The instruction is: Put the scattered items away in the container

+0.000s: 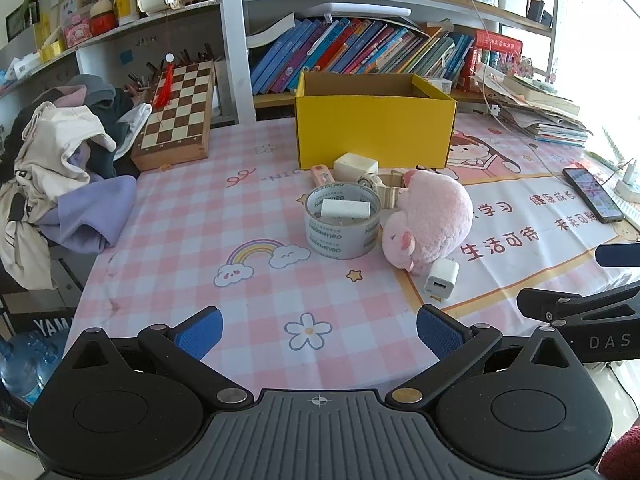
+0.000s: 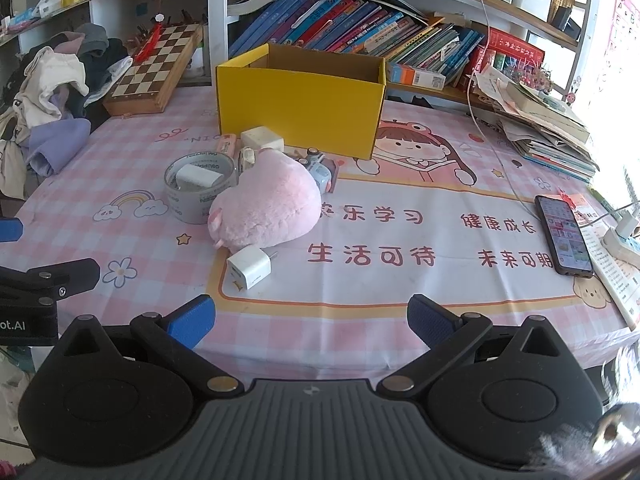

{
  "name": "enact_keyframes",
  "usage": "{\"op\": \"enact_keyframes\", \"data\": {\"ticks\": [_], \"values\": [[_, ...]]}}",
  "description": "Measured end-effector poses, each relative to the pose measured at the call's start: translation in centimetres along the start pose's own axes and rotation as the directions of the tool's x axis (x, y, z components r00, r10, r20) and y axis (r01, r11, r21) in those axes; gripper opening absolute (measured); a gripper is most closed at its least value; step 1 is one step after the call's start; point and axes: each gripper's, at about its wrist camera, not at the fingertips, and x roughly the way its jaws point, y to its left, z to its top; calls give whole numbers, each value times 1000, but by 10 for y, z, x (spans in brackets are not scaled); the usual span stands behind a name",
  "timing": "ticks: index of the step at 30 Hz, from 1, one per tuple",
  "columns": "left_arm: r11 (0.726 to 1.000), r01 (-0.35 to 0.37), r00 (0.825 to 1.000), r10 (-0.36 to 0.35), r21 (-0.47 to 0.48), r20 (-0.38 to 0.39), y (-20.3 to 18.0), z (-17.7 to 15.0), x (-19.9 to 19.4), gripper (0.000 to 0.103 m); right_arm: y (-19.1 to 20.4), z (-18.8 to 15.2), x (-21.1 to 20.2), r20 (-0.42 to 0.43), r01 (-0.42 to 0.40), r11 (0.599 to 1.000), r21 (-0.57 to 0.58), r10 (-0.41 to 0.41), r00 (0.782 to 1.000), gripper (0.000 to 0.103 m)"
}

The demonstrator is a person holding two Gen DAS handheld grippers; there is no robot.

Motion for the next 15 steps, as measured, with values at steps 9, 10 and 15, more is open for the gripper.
{"op": "enact_keyframes", "data": {"ticks": [9,10,15], "values": [[1000,1,1000,-1,4,-4,1,0,1,103,3,1,0,-1,3,1000,-3,-3,1000,103],[1000,1,1000,-1,4,-5,1,0,1,103,3,1,0,0,3,1000,-3,-3,1000,103],[1000,2,1000,-2,4,-6,2,0,1,103,2,0,0,-1,2,1000,-4,-2,1000,103]]}}
